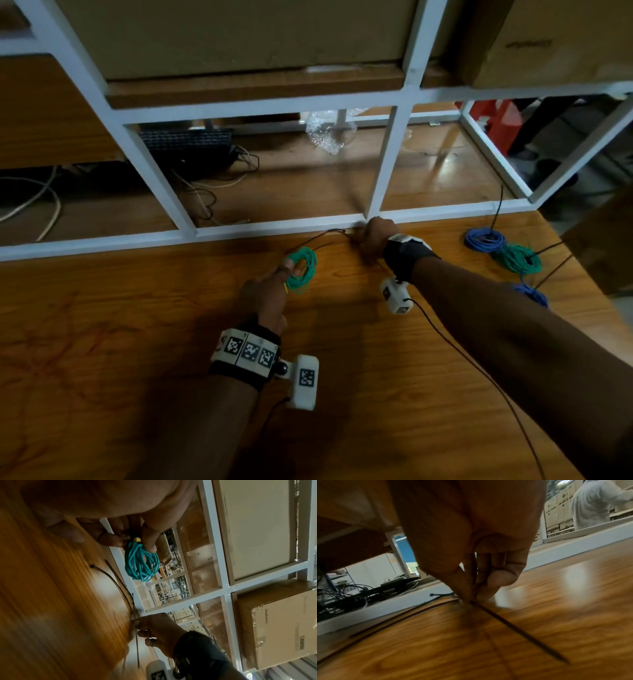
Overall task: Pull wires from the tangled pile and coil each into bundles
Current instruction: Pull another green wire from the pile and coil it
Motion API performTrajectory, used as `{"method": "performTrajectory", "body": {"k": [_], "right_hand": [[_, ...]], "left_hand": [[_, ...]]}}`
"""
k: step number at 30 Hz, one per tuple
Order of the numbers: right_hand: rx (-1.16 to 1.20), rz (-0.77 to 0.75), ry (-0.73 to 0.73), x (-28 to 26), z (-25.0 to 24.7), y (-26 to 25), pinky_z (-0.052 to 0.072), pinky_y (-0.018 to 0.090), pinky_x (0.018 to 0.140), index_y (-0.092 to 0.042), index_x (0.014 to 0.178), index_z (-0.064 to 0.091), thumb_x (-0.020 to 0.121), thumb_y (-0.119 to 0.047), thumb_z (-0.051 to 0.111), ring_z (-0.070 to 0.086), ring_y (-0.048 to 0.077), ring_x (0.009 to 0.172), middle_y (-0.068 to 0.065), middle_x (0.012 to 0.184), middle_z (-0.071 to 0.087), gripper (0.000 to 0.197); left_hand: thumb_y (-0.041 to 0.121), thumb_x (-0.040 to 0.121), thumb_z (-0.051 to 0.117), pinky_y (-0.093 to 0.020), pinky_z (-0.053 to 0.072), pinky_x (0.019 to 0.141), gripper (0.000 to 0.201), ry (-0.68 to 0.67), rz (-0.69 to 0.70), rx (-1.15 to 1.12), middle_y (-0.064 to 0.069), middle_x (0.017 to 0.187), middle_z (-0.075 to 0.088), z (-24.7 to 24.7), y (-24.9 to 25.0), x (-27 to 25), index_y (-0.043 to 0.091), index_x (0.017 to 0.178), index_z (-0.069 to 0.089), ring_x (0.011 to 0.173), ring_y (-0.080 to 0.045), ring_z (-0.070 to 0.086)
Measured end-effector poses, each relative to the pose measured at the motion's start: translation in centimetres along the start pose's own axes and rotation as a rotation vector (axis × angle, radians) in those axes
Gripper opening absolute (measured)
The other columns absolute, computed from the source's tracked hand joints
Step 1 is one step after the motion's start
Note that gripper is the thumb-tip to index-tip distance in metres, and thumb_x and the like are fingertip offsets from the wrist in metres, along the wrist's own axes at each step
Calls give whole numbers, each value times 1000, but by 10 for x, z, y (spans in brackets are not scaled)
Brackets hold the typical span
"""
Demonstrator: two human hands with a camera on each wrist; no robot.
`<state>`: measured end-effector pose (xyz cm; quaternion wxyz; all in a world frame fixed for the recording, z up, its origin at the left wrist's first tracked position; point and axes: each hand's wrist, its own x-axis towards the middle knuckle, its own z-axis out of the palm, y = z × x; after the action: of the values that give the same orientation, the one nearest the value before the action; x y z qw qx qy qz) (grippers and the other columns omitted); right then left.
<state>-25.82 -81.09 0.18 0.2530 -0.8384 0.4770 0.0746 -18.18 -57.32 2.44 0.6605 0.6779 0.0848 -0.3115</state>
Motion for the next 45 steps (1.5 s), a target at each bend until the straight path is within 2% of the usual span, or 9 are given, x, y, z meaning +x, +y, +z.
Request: {"method": "performTrajectory", "body": {"k": [4,9,12,15,22,26,33,39,45], "right_hand": [[116,3,-79,-39,-7,8,56,36,59,-3,72,68,88,-18,65,70,30,70,17,77,71,22],[1029,54,-47,-128,-17,19,60,29,57,-1,92,76,96,-7,66,78,28,82,19,99,78,12],[1312,66,-10,-175,-12,20,58,24,62,0,101,76,95,-17,72,77,25,91,16,100,79,18],[1478,131,69,-200,3,16,59,24,65,4,103,74,93,-17,75,78,23,92,15,97,79,23],[1571,228,286,-211,34,2,63,29,67,4,86,74,92,-8,75,78,29,83,22,86,77,13],[1571,218,293,-216,40,-4,63,34,71,7,88,73,91,-5,74,77,32,82,24,85,77,12],[1438,149,369,-229,40,5,64,39,72,5,79,75,91,-4,74,76,33,76,20,76,76,15],[1420,165,404,-232,43,5,62,36,67,4,75,74,90,-4,74,75,34,74,21,75,76,18],[1605,171,334,-236,42,-5,63,30,73,6,92,75,91,-6,75,78,31,87,23,87,77,12]], "left_hand": [[21,87,75,-19,44,66,28,-42,-14,-4,-2,101,70,-1,-6,-1,8,111,70,75,0,58],[19,86,76,-8,45,51,34,-63,30,-44,-1,97,71,-2,-23,-7,4,116,70,73,-1,63],[18,88,74,-4,44,48,27,-78,40,-79,3,89,71,-1,-32,-17,6,113,71,69,3,60],[17,90,73,-7,47,54,36,-75,64,-147,-4,107,71,4,-35,-27,3,122,67,72,1,60],[20,89,74,-21,52,70,9,-62,153,-157,10,79,69,12,-37,-47,26,85,69,76,-5,64],[29,88,75,-23,54,74,21,-88,204,-97,6,90,75,11,-43,-53,20,106,75,84,-6,70],[36,90,71,-21,51,70,28,-66,228,-93,5,97,75,5,-44,-48,20,112,75,90,-8,70],[36,91,70,-22,52,71,9,-119,341,21,21,79,72,14,-50,-53,44,88,71,82,0,70],[32,91,71,-18,55,69,24,-238,350,-4,18,87,74,24,-61,-60,20,111,75,80,6,70]]}}
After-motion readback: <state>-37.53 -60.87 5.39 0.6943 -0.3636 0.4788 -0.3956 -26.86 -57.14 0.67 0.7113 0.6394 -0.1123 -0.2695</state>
